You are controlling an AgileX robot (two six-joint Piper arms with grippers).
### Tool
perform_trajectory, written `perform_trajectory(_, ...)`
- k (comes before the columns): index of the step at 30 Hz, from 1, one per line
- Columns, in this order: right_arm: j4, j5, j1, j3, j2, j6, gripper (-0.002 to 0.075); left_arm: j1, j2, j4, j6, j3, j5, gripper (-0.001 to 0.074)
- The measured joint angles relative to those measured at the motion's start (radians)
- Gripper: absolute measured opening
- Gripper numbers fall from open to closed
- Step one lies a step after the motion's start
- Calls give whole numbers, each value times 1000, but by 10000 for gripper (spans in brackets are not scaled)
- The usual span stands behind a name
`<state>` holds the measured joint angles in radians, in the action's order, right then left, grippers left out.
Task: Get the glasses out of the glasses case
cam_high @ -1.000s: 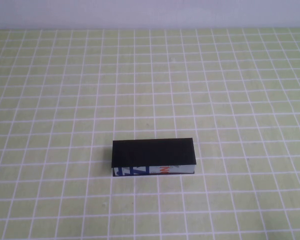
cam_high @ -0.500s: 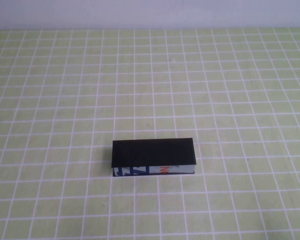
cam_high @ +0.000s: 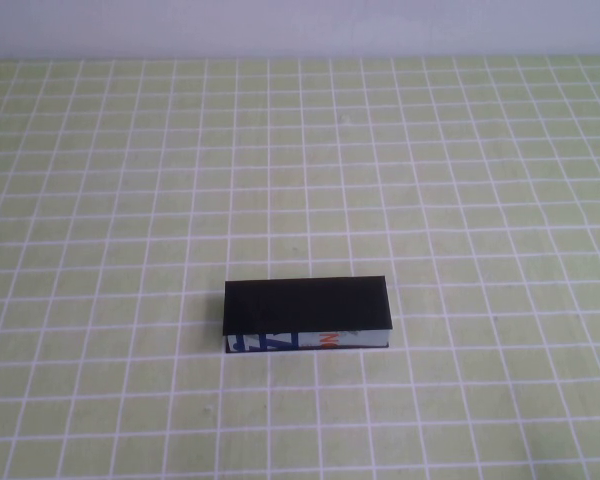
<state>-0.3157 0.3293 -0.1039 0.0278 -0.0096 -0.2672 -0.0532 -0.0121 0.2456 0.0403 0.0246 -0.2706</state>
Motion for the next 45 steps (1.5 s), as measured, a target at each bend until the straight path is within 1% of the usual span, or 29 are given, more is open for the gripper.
perform_trajectory(4,0,0,0,0,0,0,-18,0,0,288,0,0,77,-4)
perform_trajectory(6,0,0,0,0,0,0,-18,0,0,377,-2,0,108,-4)
perform_trajectory(8,0,0,0,0,0,0,-18,0,0,417,-4,0,142,-4)
perform_trajectory(10,0,0,0,0,0,0,-18,0,0,439,-4,-2,137,-4)
perform_trajectory(12,0,0,0,0,0,0,-18,0,22,444,-4,-26,82,-4)
perform_trajectory(14,0,0,0,0,0,0,-18,0,84,437,-4,-99,2,-4)
perform_trajectory(19,0,0,0,0,0,0,-18,0,372,380,32,-350,-266,-4)
perform_trajectory(22,0,0,0,0,0,0,-18,0,563,374,125,-490,-399,-4)
perform_trajectory(25,0,0,0,0,0,0,-18,0,762,381,232,-625,-476,-4)
perform_trajectory(29,0,0,0,0,0,0,-18,0,994,463,418,-757,-490,-4)
perform_trajectory(34,0,0,0,0,0,0,-18,0,1293,701,703,-886,-469,-4)
perform_trajectory(37,0,0,0,0,0,0,-18,-2,1448,805,824,-954,-467,-4)
perform_trajectory(40,0,0,0,0,0,0,-18,-24,1590,837,885,-1025,-456,-4)
perform_trajectory(45,0,0,0,0,0,0,-18,-92,1798,849,930,-1153,-451,-4)
